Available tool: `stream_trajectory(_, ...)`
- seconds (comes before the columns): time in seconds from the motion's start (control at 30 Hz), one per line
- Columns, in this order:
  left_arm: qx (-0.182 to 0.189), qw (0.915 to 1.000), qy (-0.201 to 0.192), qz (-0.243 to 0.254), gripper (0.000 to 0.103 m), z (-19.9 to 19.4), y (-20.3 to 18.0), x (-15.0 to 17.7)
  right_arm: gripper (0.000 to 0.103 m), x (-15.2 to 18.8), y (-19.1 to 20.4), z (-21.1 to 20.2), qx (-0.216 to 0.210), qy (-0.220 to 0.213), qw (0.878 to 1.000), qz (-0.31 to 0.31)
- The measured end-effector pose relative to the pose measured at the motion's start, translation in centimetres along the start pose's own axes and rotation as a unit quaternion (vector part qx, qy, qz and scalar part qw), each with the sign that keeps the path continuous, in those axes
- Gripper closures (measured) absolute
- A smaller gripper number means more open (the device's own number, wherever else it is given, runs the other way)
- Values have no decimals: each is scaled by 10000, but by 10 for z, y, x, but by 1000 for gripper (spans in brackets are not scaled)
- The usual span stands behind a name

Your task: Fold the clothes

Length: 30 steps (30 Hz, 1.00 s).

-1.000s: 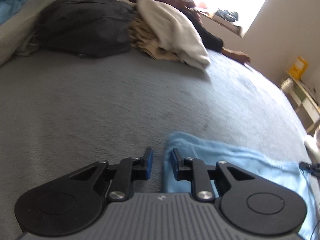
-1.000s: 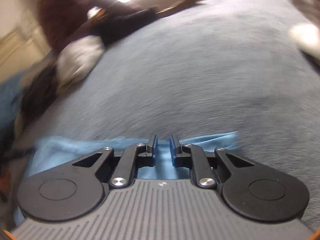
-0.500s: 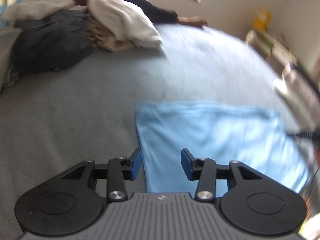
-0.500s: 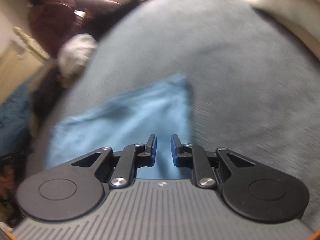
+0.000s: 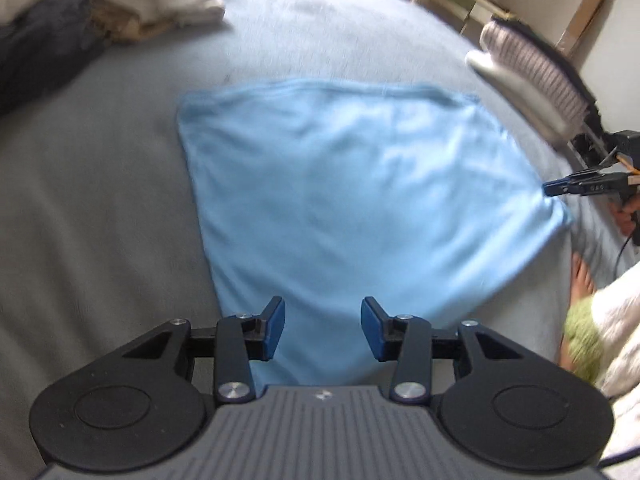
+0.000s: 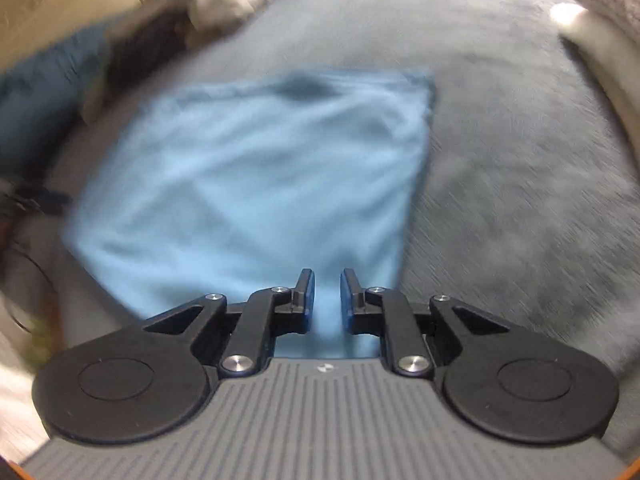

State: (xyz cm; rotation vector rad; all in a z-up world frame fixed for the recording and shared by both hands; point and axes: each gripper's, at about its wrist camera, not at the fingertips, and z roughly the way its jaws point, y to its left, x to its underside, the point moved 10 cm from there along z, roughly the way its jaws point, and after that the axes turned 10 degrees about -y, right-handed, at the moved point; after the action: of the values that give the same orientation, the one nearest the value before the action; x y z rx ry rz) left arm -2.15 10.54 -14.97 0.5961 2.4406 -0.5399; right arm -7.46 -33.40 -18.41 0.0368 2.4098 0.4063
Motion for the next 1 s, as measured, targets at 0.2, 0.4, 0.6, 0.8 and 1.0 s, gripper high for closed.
stream_trajectory(0.2, 87, 9995, -126, -274, 61, -12, -3, 11, 87, 12, -36, -46, 502, -273, 9923, 1102)
stream_trajectory(0.4, 742, 9933, -164, 868, 58, 10, -75, 5, 68, 35, -15, -58, -143, -187, 9703, 2406)
stream_trajectory(0.6, 1295, 9711, -261, 1986, 55, 42, -147, 14, 53, 64, 14, -42, -1088, 150, 9198, 3768)
stream_trajectory(0.8, 1382, 9672, -245, 2118, 55, 54, -165, 21, 54, 82, -10, -31, -869, -114, 8709, 4836)
stream_trajectory(1.0, 1267, 9708, -187, 2029, 55, 56, -162, 28, 67, 87, -29, -36, -628, -581, 8463, 5258)
